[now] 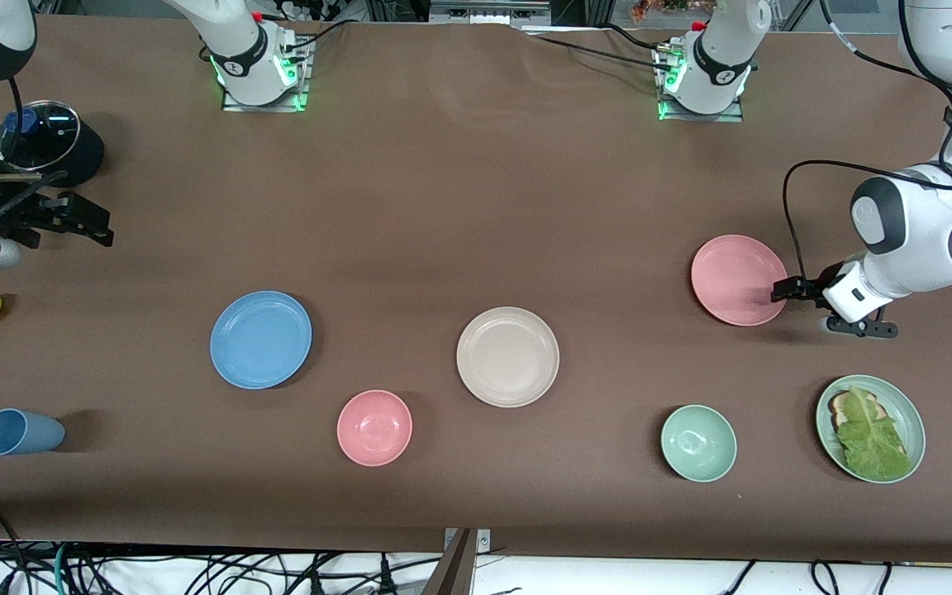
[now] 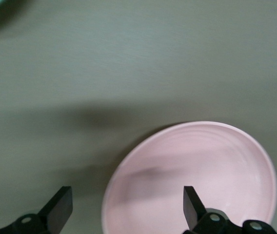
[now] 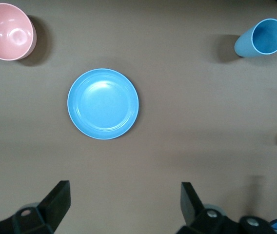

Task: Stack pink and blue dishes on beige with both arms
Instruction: 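Reach the left gripper down to the rim of the pink plate, then grip the pink plate rim with the left gripper while the right gripper reaches out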

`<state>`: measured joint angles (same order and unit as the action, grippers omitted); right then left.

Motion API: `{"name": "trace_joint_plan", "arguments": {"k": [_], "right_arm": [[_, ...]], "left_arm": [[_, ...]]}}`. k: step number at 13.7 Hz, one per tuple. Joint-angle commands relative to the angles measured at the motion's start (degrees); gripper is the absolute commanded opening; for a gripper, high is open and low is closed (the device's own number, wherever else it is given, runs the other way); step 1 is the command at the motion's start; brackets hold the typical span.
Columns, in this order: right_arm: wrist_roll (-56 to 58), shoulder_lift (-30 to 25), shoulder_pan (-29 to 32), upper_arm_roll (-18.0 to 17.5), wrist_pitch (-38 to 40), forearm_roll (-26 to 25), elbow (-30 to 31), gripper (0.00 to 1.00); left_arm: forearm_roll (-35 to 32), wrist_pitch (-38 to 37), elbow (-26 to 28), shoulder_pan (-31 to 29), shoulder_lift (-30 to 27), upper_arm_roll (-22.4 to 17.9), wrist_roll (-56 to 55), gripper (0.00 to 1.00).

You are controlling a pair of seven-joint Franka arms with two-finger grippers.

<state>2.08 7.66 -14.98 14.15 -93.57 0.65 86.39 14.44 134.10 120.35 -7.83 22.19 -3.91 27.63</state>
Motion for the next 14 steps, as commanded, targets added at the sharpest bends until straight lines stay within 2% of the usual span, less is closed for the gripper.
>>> {"name": "trace_joint_plan", "arguments": {"k": [1,10,14], "right_arm": [[-0.15,-0.27,0.39,0.0,0.05,1.45,-0.35,1.0],[-0.41,0.43,1.09,-0.35,-0.82,1.54,-0.52,1.0],[-0.24,0.43,1.35,-0.18,-0.82,1.46,-0.52,1.0]], "left_arm": [[8.3,1.17,2.52,-0.17,-0.66,-0.05,8.82,1.0],[10.69,0.9,4.19,-2.89,-0.92,-1.27,22.2,1.0],[17.71,1.34,6.65,-2.89,-0.48,-1.8,27.64,1.0]]}}
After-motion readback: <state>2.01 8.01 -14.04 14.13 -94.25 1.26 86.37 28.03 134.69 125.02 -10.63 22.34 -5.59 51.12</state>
